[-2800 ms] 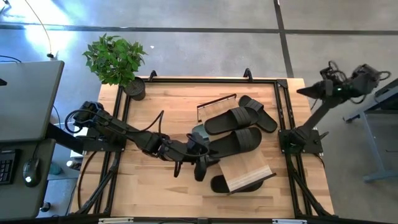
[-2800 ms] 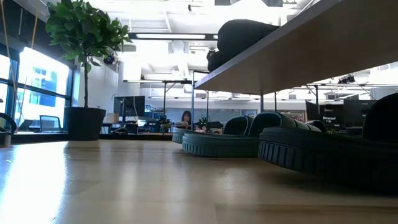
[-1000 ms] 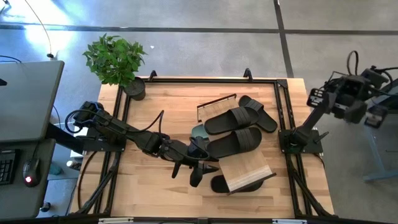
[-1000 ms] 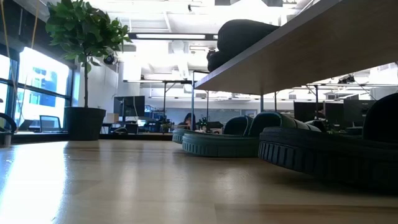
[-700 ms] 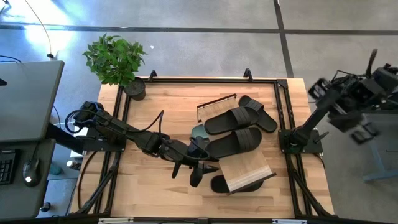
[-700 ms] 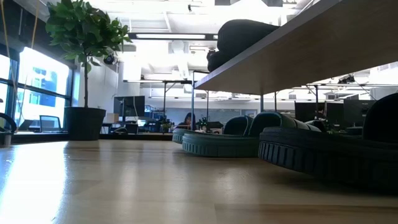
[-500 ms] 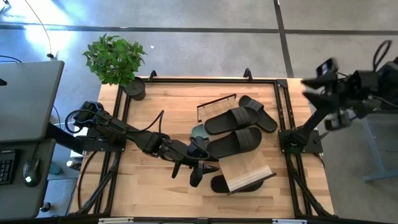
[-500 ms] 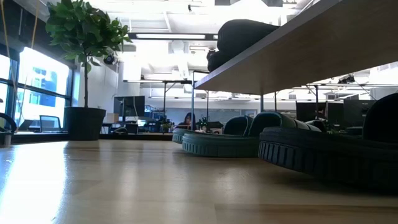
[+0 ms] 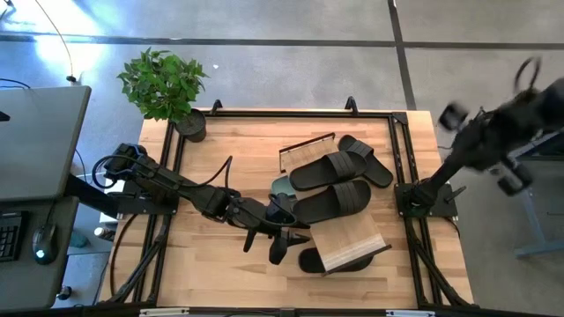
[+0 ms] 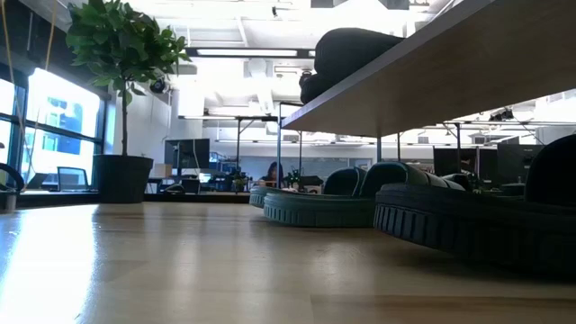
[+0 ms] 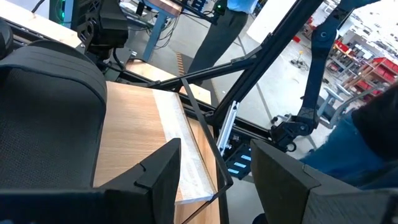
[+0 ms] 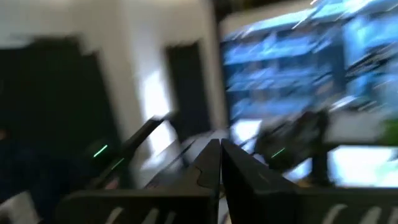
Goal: Pick and place slides into the shelf
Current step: Put the black slides under the shelf
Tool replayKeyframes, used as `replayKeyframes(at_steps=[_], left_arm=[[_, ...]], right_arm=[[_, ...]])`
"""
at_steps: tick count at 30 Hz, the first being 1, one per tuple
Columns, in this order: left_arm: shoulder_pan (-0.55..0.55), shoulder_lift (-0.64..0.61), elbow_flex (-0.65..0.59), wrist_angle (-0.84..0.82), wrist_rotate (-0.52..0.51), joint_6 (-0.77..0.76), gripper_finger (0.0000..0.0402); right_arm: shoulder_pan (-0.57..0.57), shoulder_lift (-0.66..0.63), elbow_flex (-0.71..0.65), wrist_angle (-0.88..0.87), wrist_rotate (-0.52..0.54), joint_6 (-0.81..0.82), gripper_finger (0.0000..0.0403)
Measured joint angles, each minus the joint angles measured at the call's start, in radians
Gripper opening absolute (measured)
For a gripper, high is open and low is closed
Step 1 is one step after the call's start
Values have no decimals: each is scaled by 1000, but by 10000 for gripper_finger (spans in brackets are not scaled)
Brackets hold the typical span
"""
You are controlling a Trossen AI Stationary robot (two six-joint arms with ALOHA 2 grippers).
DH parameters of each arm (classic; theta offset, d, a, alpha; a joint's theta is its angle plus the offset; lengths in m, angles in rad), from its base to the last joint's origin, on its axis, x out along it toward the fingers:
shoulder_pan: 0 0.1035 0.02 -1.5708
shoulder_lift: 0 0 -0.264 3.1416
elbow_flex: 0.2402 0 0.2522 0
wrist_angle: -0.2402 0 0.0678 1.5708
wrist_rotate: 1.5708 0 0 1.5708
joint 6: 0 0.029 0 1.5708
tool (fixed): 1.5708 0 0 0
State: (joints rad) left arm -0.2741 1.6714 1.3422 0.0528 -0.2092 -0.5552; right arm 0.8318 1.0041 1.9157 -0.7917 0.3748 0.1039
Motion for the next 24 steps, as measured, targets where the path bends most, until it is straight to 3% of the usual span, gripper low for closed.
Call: replayKeyframes(at_steps=[4,8,13,18,24], left_arm=[[-1,0,0,3,0,-4,177],[-1,0,0,5,0,-24,177],[-1,0,0,6,-7,-29,177],[-1,0,0,8,-7,-29,177],[-1,0,0,10,-8,-36,177]], right_arm=[[-23,3,-107,9,-196,80,2],[-70,6,-271,194,-326,79,1],[-244,24,-436,452,-506,91,0],[-485,48,-479,526,-549,110,0],[-820,35,-430,523,-482,144,0]])
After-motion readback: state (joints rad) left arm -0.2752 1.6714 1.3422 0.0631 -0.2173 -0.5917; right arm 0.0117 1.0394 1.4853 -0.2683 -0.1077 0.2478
